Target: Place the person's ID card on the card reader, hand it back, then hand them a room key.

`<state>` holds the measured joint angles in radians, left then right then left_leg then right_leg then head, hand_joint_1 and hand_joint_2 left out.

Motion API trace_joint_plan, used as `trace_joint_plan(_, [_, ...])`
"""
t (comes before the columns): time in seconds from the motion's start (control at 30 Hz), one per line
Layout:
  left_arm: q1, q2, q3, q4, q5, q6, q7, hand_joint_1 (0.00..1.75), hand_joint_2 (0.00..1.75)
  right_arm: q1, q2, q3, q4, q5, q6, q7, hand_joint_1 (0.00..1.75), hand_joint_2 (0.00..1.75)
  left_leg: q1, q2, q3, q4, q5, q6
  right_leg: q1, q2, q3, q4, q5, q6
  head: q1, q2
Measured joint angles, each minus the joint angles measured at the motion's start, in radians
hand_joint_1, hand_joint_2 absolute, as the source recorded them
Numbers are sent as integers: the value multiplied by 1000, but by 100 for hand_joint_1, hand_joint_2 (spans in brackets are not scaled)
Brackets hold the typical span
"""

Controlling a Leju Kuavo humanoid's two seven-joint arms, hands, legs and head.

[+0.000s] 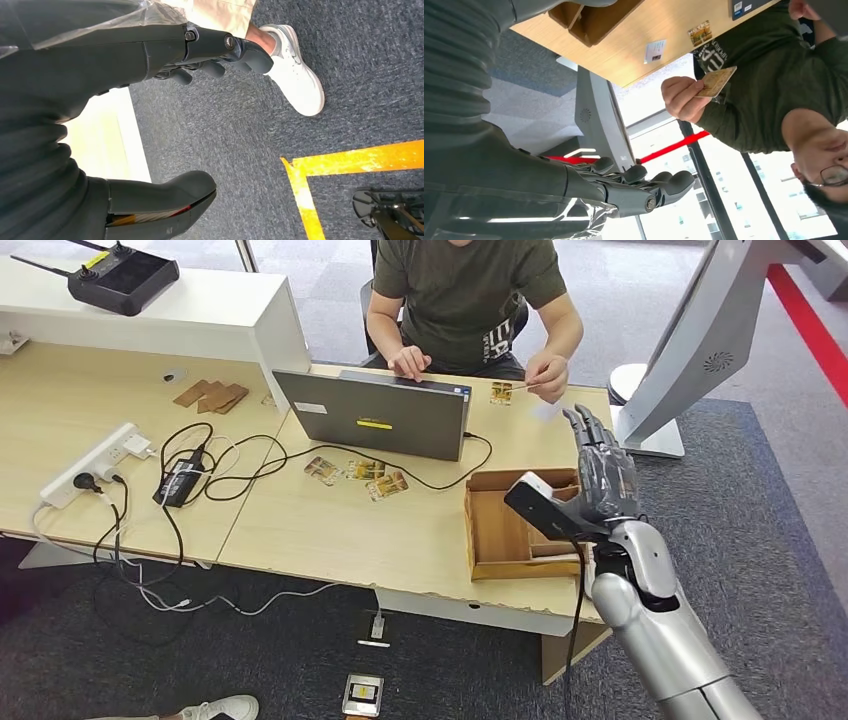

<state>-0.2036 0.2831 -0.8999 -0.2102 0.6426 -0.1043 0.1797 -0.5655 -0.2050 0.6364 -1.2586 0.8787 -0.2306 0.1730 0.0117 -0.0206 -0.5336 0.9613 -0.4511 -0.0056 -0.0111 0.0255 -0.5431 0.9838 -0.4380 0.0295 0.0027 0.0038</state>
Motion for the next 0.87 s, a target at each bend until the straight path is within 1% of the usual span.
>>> trace_joint_plan(0.07, [1,0,0,0,3,3,-1,0,175,15,-15,-25,-2,-56,-44,-1,0,175,0,0,0,0,0,0,0,0,0,0,0,0,0,0])
trace_joint_plan(0.17, [9,1,0,0,13,9,-6,0,175,59,-51,-81,-1,-166,-142,-16,0,175,0,-1,0,0,0,0,0,-1,1,-1,0,0,0,0])
trace_joint_plan(0.3, [25,4,0,0,27,19,-13,0,175,131,-114,-169,13,-290,-211,-30,0,175,0,-1,0,0,-1,1,0,-1,1,-2,-1,1,0,0])
trace_joint_plan(0.37, [32,4,0,0,34,24,-17,0,175,168,-144,-213,38,-387,-227,-64,0,175,0,-1,1,0,-2,1,0,-1,1,-3,-1,1,0,0])
trace_joint_plan(0.43, [41,6,0,0,42,28,-21,0,175,198,-177,-267,100,-546,-223,-134,0,175,0,-2,0,0,-2,1,0,-1,1,-3,-1,1,0,0])
trace_joint_plan(0.5, [53,10,0,0,52,32,-28,0,175,220,-207,-331,209,-737,-181,-219,0,175,0,-2,1,0,-3,1,0,-1,2,-4,-1,1,0,0])
trace_joint_plan(0.53, [58,13,0,0,57,33,-32,0,175,234,-217,-360,274,-823,-143,-247,0,175,0,-2,1,0,-3,1,0,-1,3,-5,-1,1,0,0])
trace_joint_plan(0.57, [64,15,0,0,62,32,-36,0,175,253,-224,-389,342,-904,-95,-263,0,175,1,-2,2,0,-4,2,1,-2,4,-5,-2,2,0,0])
trace_joint_plan(0.6, [69,18,0,0,66,32,-40,0,175,275,-226,-412,400,-970,-47,-260,0,175,1,-3,2,0,-4,2,1,-3,5,-5,-3,2,1,0])
trace_joint_plan(0.67, [78,22,0,0,71,31,-44,0,175,325,-218,-449,503,-1061,51,-216,0,175,1,-4,2,0,-5,2,1,-4,5,-5,-4,1,0,0])
trace_joint_plan(0.77, [81,27,0,0,70,29,-45,0,175,401,-186,-500,643,-1149,174,-141,0,175,1,-4,3,0,-6,1,2,-4,5,-4,-6,0,0,0])
trace_joint_plan(0.83, [82,28,0,0,66,28,-46,0,175,439,-161,-530,716,-1173,223,-91,0,175,2,-4,3,-1,-7,0,2,-4,5,-3,-7,-1,0,0])
trace_joint_plan(0.87, [82,28,0,0,65,28,-46,0,175,447,-155,-537,733,-1176,233,-78,0,175,2,-4,3,-1,-7,0,2,-4,5,-3,-7,-1,0,0])
